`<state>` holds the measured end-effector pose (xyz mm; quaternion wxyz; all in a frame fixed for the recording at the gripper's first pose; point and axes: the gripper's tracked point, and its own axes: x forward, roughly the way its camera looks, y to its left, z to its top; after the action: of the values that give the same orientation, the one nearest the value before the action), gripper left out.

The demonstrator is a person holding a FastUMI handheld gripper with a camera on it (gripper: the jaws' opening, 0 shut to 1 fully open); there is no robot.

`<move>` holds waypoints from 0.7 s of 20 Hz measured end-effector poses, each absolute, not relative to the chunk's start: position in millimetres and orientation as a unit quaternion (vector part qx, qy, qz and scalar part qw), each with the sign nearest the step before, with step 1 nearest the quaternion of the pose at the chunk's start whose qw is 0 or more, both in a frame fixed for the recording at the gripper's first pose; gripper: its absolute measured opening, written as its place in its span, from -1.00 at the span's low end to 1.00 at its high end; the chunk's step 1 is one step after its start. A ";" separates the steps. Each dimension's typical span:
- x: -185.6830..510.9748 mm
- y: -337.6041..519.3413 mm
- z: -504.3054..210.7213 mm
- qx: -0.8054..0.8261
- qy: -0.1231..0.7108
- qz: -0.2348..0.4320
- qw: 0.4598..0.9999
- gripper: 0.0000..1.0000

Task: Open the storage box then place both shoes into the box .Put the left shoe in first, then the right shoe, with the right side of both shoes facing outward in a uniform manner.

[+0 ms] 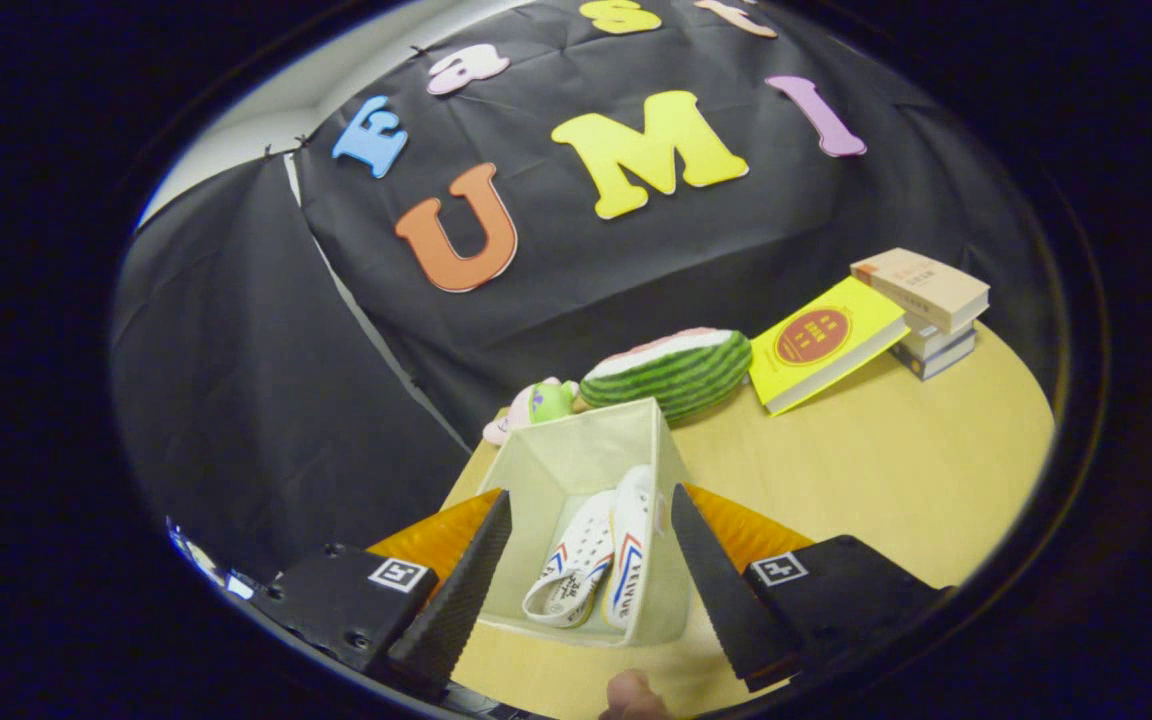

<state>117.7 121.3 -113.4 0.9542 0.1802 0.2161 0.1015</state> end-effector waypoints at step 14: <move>5.8 67.6 4.6 0.037 0.001 0.025 0.999 1.00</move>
<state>5.8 67.6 4.6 0.9990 0.0374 0.0012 0.0251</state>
